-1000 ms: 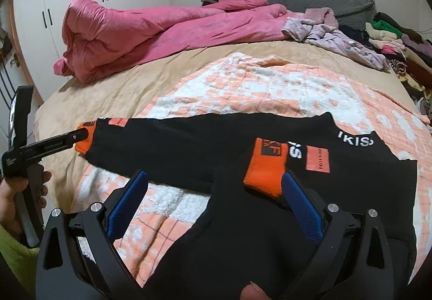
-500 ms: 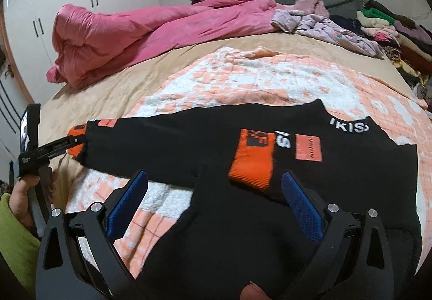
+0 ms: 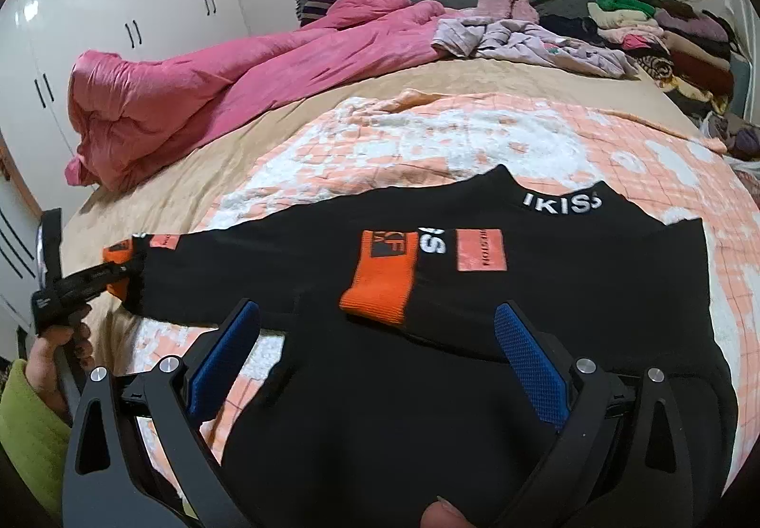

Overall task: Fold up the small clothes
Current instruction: 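Grasp the orange cuff with the left tool and lift it, then fold the sleeve across the shirt body and open the left tool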

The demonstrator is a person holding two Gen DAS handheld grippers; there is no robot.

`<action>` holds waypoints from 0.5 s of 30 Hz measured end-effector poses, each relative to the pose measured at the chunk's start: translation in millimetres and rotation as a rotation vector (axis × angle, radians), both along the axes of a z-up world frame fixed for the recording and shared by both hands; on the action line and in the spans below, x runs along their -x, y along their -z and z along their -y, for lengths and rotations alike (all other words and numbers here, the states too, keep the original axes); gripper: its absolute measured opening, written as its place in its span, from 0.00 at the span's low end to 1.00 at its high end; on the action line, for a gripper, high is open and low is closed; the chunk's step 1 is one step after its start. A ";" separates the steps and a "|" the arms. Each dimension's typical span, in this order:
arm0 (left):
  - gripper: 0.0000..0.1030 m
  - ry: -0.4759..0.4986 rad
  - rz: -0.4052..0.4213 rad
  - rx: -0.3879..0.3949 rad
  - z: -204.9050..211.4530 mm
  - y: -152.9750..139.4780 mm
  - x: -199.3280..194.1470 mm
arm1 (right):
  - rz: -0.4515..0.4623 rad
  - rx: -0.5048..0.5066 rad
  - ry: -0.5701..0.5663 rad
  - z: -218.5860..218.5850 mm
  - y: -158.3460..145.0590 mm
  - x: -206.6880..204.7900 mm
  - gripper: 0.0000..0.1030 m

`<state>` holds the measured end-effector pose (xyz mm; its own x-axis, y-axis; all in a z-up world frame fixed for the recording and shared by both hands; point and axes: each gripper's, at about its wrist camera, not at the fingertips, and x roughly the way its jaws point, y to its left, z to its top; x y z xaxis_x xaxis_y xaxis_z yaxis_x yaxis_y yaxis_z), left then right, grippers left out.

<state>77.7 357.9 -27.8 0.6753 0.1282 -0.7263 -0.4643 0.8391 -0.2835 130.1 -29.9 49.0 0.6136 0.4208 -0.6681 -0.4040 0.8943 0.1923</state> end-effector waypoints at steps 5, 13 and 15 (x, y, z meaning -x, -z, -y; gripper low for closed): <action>0.09 0.070 0.068 -0.002 24.3 -33.7 -0.5 | -0.006 -0.024 0.030 18.0 0.5 1.9 0.96; 0.08 0.225 0.170 0.066 79.9 -82.9 -17.9 | -0.006 -0.061 0.086 50.4 -1.0 4.9 0.96; 0.08 0.257 0.181 0.070 92.6 -90.1 -22.5 | -0.005 -0.064 0.096 57.1 -0.8 5.9 0.96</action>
